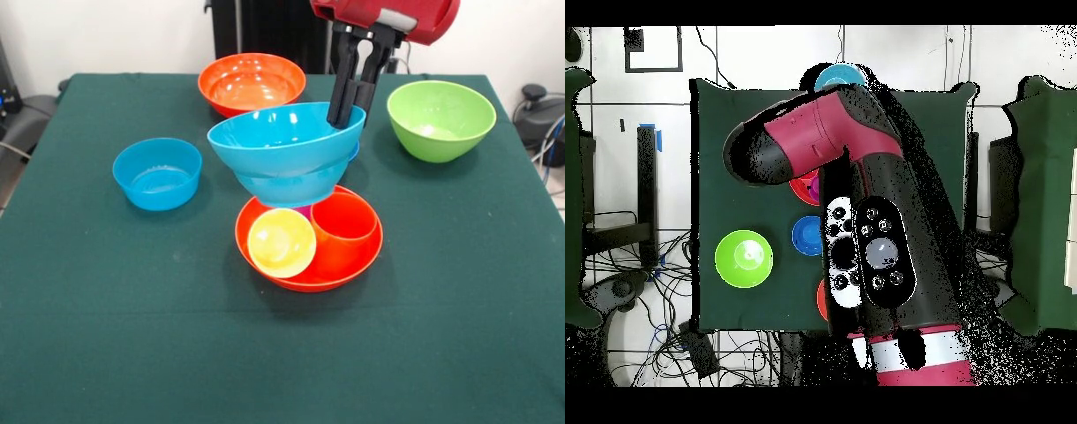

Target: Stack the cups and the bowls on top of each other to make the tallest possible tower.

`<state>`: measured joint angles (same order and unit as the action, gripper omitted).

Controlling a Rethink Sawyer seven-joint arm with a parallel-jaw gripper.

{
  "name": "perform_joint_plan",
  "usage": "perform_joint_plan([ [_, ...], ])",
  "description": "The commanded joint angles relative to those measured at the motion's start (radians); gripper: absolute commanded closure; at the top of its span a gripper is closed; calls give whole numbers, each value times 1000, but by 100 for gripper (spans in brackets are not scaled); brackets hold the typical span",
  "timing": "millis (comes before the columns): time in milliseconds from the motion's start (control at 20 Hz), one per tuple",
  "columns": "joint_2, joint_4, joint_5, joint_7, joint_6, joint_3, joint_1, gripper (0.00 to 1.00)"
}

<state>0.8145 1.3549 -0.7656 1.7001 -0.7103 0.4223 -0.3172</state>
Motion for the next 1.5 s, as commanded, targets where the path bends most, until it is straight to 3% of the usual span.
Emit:
perform_joint_plan([
  [50,-24,71,-28,-54,-2,-19,3,100],
  [750,-47,45,14,-87,-125,-21,5,100],
  [1300,-89,-11,54,-135,-351,-24,14,100],
  [1500,-90,-13,45,-136,-349,-9,10,100],
])
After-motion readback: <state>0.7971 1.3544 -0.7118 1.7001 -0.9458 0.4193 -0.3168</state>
